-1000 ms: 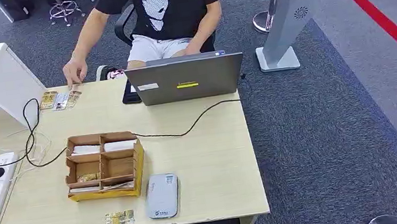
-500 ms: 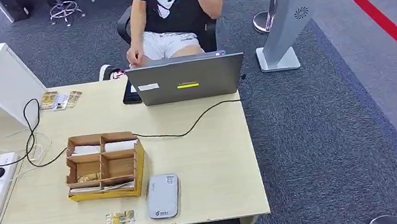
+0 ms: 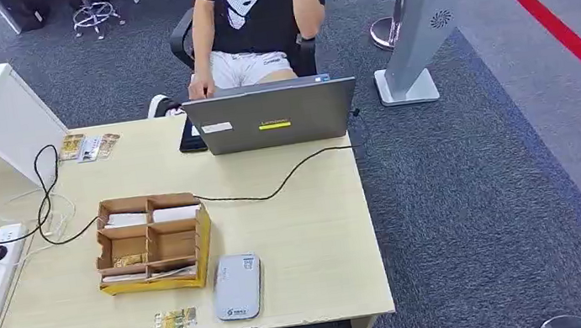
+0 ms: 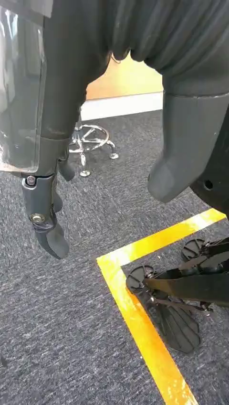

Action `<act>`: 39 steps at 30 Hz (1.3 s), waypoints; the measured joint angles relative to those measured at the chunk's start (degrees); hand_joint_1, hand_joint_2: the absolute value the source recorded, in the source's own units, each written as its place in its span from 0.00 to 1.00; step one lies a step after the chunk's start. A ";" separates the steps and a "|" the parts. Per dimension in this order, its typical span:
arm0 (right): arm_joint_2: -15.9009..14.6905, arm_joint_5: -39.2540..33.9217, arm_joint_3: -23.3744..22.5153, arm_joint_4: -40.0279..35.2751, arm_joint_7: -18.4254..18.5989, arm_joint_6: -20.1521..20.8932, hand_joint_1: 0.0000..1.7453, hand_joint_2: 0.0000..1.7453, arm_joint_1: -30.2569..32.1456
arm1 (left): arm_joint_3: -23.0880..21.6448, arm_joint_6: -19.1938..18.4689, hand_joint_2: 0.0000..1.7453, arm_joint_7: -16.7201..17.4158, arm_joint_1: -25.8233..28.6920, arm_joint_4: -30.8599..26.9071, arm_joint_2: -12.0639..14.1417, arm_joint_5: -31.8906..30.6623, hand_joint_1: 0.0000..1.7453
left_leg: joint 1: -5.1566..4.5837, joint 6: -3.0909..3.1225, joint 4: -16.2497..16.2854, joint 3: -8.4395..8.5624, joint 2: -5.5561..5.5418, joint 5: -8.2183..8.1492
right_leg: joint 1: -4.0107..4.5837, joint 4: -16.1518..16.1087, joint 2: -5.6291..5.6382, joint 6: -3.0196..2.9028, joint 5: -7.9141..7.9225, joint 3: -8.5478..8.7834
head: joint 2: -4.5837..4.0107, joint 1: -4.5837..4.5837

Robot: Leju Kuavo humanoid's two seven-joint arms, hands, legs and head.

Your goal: Pass the card to the sensor for recognition and then transmit it.

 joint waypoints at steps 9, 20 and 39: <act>0.24 0.74 0.20 0.00 -1.49 4.09 0.00 1.00 0.03 | -1.14 6.43 1.00 25.43 -0.14 3.34 0.13 -10.97 0.00 | -0.01 0.00 0.00 -0.01 0.01 0.00 | -0.01 0.00 0.00 0.00 0.00 0.00 | 0.00 0.02; -0.94 -4.84 9.70 -1.09 0.00 5.68 0.00 1.00 2.11 | -10.44 3.59 1.00 26.91 1.39 3.74 1.62 -5.93 0.00 | 0.01 0.00 0.00 0.00 0.00 0.00 | 0.01 0.00 0.00 0.00 0.00 0.01 | 0.00 0.02; -5.75 -23.81 33.38 -5.40 -1.92 8.83 0.00 0.00 7.42 | -32.96 1.66 0.00 26.71 6.00 2.34 6.51 9.38 0.00 | 0.00 0.00 0.00 -0.01 0.01 -0.01 | 0.00 0.00 -0.01 0.01 -0.01 0.01 | 0.00 0.04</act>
